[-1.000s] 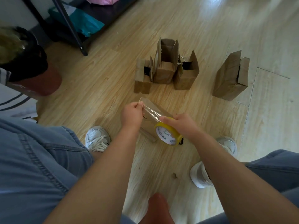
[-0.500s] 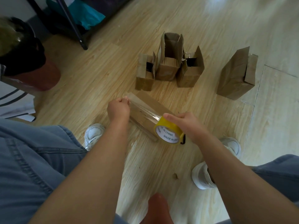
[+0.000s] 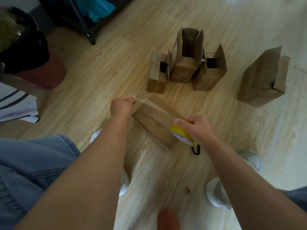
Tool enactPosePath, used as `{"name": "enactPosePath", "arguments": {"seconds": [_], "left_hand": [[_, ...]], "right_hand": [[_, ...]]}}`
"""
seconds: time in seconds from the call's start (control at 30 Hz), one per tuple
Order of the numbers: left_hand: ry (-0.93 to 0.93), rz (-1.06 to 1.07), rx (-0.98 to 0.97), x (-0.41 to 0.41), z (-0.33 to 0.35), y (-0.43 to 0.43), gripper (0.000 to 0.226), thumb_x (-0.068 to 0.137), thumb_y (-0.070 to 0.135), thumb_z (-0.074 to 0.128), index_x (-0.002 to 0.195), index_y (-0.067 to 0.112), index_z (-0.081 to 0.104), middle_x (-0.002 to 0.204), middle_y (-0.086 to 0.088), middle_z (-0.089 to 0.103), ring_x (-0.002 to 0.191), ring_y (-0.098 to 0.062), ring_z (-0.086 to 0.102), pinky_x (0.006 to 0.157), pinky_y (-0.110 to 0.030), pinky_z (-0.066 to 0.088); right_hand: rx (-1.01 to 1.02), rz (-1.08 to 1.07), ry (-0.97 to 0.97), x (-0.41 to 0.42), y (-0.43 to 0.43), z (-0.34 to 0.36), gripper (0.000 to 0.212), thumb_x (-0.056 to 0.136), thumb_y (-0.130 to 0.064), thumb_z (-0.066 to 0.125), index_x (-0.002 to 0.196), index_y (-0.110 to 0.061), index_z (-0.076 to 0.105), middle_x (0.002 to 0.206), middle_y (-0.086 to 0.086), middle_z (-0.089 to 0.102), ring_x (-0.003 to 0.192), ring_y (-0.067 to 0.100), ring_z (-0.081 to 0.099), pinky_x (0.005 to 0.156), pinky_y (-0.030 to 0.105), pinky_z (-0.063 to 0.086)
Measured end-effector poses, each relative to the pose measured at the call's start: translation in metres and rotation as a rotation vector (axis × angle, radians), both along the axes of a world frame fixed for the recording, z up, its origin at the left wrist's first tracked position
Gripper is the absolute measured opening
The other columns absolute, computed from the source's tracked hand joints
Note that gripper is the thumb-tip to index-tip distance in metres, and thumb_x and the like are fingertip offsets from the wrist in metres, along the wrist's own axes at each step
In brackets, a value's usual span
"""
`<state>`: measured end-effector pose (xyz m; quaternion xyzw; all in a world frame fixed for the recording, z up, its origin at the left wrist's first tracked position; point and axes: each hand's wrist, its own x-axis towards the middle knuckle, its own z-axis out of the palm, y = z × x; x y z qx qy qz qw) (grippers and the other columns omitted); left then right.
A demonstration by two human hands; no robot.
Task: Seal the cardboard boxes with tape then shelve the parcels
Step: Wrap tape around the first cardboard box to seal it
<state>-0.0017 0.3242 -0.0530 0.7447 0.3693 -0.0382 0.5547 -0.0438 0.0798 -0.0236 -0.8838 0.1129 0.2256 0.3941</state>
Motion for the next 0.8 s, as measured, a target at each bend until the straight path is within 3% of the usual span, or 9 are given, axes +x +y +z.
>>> {"name": "enactPosePath", "arguments": {"seconds": [0.1,0.27,0.5,0.7,0.8], "left_hand": [[0.041,-0.019,0.010,0.006,-0.007,0.006,0.016,0.090,0.029,0.069,0.085,0.015,0.075,0.102,-0.005,0.074,0.095,-0.020,0.068,0.086,-0.029,0.050],[0.130,-0.101,0.105,0.012,-0.024,0.009,0.028,0.092,0.035,0.067,0.103,0.011,0.077,0.113,-0.007,0.072,0.108,-0.024,0.065,0.097,-0.035,0.050],[0.170,-0.174,0.147,0.012,-0.044,0.010,0.029,0.091,0.035,0.067,0.096,0.008,0.078,0.101,-0.011,0.074,0.098,-0.028,0.067,0.091,-0.040,0.053],[0.291,-0.094,0.040,0.018,-0.053,0.006,0.046,0.090,0.033,0.069,0.122,-0.001,0.063,0.124,-0.015,0.064,0.112,-0.033,0.061,0.096,-0.038,0.050],[0.352,0.013,-0.089,0.019,-0.053,0.001,0.048,0.092,0.027,0.067,0.129,0.000,0.057,0.126,-0.014,0.061,0.109,-0.030,0.060,0.086,-0.033,0.049]], "right_hand": [[-0.053,0.039,-0.006,0.004,0.006,0.002,0.052,0.087,-0.049,0.070,0.055,-0.017,0.043,0.051,-0.004,0.038,0.049,0.013,0.040,0.052,0.029,0.031],[-0.154,0.140,0.020,0.010,0.018,0.002,0.053,0.088,-0.055,0.067,0.060,-0.015,0.045,0.054,-0.001,0.042,0.050,0.016,0.043,0.051,0.030,0.032],[-0.164,0.142,0.049,0.009,0.019,-0.002,0.054,0.087,-0.051,0.070,0.059,-0.015,0.041,0.054,0.000,0.035,0.051,0.017,0.037,0.052,0.031,0.027],[-0.113,0.113,0.054,0.009,0.020,-0.005,0.049,0.087,-0.050,0.070,0.063,-0.014,0.048,0.057,0.002,0.037,0.053,0.018,0.039,0.055,0.034,0.030],[-0.107,0.091,0.053,0.008,0.020,-0.007,0.052,0.087,-0.050,0.070,0.060,-0.014,0.042,0.054,0.001,0.035,0.054,0.019,0.039,0.055,0.035,0.030]]}}
